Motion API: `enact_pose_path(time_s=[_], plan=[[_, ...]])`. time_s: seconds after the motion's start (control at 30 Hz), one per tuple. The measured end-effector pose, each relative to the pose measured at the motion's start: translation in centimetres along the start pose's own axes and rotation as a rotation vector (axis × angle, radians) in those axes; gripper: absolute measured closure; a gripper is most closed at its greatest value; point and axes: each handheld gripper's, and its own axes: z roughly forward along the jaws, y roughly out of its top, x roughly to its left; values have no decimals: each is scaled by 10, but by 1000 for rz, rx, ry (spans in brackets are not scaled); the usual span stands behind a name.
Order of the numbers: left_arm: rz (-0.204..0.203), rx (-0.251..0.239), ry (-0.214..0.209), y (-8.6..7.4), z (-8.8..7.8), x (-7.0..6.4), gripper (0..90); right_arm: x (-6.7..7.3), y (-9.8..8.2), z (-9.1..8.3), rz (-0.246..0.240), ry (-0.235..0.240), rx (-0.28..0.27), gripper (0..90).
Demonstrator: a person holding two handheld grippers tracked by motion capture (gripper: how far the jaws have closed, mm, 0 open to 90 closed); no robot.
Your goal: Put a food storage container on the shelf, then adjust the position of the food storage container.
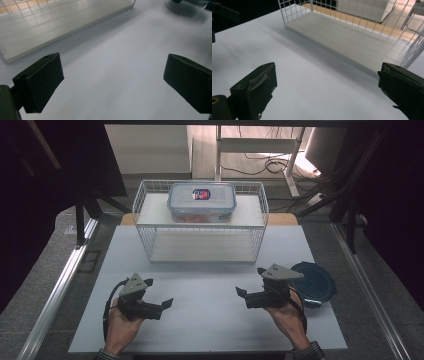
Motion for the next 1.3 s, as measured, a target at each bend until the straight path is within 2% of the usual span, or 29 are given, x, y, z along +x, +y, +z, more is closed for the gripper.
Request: enact_pose_path(time_s=[0.07, 0.2, 0.33, 0.4, 0.47, 0.57, 0.63, 0.87, 1.0, 1.07, 1.2, 1.3], plan=[[2, 5, 2, -7, 0, -1, 25, 1, -6, 0, 5, -1, 3, 22], [-42, -2, -27, -22, 2, 1, 20, 6, -18, 0, 15, 6, -2, 23], [-23, -8, -9, -35, 1, 0, 18, 9, -32, 0, -2, 17, 14, 31], [-24, -12, -12, -39, -1, 1, 15, 9, -40, 1, 14, 30, 31, 31], [-21, -8, 5, -42, -2, 1, 14, 8, -47, 2, 34, 40, 47, 31], [-18, -4, 20, -44, -3, 1, 12, 8, -55, 5, 26, 34, 85, 31], [-18, -3, 22, -45, -2, 2, 12, 7, -55, 6, 20, 25, 89, 31], [-4, 11, 23, -44, 1, 0, 12, 2, -56, 6, 44, 11, 105, 20], [7, 10, 20, -44, 0, -1, 12, 0, -52, 7, 58, -7, 139, 12], [15, 4, 22, -43, -1, -1, 13, -2, -49, 4, 71, -5, 136, 11], [10, 15, 15, -44, 1, -1, 13, -11, -40, -4, 79, -9, 156, 11], [12, 13, 14, -44, 1, -2, 14, -21, -36, -11, 78, -35, 196, 74]])
